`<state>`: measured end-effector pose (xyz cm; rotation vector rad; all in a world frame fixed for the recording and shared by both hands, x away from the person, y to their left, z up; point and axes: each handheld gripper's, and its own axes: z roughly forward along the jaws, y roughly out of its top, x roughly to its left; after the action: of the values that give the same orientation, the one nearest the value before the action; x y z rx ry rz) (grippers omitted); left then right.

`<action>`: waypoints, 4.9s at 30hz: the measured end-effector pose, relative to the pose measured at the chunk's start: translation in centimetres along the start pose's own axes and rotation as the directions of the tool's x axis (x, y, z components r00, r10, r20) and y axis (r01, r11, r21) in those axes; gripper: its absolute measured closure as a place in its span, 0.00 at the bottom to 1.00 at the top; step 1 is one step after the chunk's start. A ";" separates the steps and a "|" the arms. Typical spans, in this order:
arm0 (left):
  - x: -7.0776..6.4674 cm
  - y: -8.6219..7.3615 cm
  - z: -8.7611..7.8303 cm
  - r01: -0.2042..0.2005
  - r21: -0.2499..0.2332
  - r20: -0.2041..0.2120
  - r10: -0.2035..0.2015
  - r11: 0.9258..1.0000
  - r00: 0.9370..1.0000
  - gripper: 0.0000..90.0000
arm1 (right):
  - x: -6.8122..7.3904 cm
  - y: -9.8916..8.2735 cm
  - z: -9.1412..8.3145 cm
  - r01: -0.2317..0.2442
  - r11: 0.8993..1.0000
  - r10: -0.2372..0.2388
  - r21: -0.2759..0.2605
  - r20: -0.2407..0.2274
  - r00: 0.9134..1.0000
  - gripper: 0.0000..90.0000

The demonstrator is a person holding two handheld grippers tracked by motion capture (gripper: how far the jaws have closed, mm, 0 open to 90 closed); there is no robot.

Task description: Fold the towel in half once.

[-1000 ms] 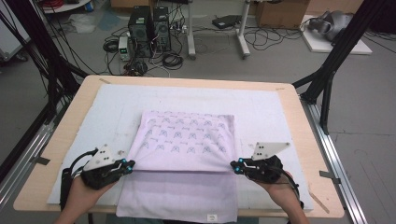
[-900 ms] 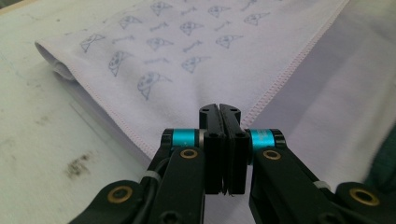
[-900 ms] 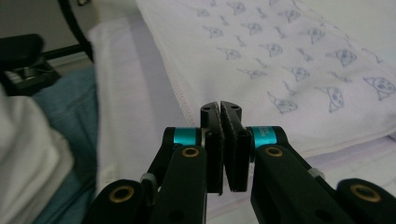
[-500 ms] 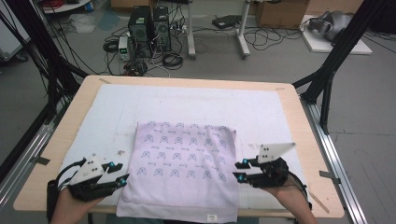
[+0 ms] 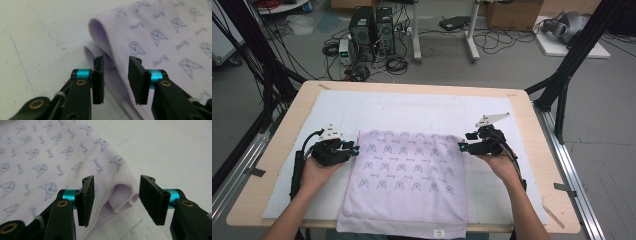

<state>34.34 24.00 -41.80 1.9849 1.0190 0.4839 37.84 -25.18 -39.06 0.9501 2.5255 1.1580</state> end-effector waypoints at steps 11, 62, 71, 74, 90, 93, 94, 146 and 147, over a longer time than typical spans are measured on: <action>2.4 4.2 3.1 0.086 0.065 0.066 -0.091 0.994 0.994 0.51 | -2.2 2.3 1.7 -0.055 0.998 0.055 0.026 -0.011 0.998 0.39; 0.9 0.7 0.8 -0.130 0.197 0.251 0.078 0.972 0.965 0.75 | 0.7 -2.1 1.3 0.068 0.982 -0.029 0.176 -0.215 0.976 0.72; 2.5 3.0 -1.2 -0.027 0.041 0.199 0.018 0.999 0.980 0.75 | -0.2 0.6 -1.0 0.034 0.999 -0.033 -0.001 -0.177 0.984 0.69; 2.2 2.9 0.0 -0.041 0.058 0.185 0.029 0.997 0.982 0.76 | -0.4 0.5 0.4 0.043 0.998 -0.038 0.045 -0.118 0.992 0.70; 0.2 1.5 3.7 -0.125 0.141 0.167 0.101 0.982 0.981 0.95 | 0.0 -1.7 3.7 0.061 0.995 -0.054 0.073 -0.087 0.995 0.94; 0.6 1.9 3.0 -0.097 0.085 0.129 0.086 0.992 0.988 0.95 | -0.3 -1.2 2.7 0.051 0.998 -0.048 0.037 -0.081 0.996 0.94; 0.8 2.1 2.7 -0.077 0.064 0.126 0.068 0.995 0.990 0.95 | -0.4 -1.0 2.4 0.052 0.998 -0.050 0.027 -0.074 0.996 0.94; 4.1 9.0 6.6 0.038 -0.090 -0.153 -0.052 0.995 0.987 0.73 | -4.9 6.6 3.6 -0.030 0.996 0.040 -0.079 0.139 0.989 0.70; 4.0 8.5 6.2 0.040 -0.085 -0.140 -0.052 0.996 0.989 0.73 | -4.6 6.2 3.6 -0.020 0.997 0.029 -0.068 0.131 0.991 0.69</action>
<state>44.78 21.31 -38.60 1.8710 1.1124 0.6396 45.87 -22.88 -37.27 1.0088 2.3635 1.1398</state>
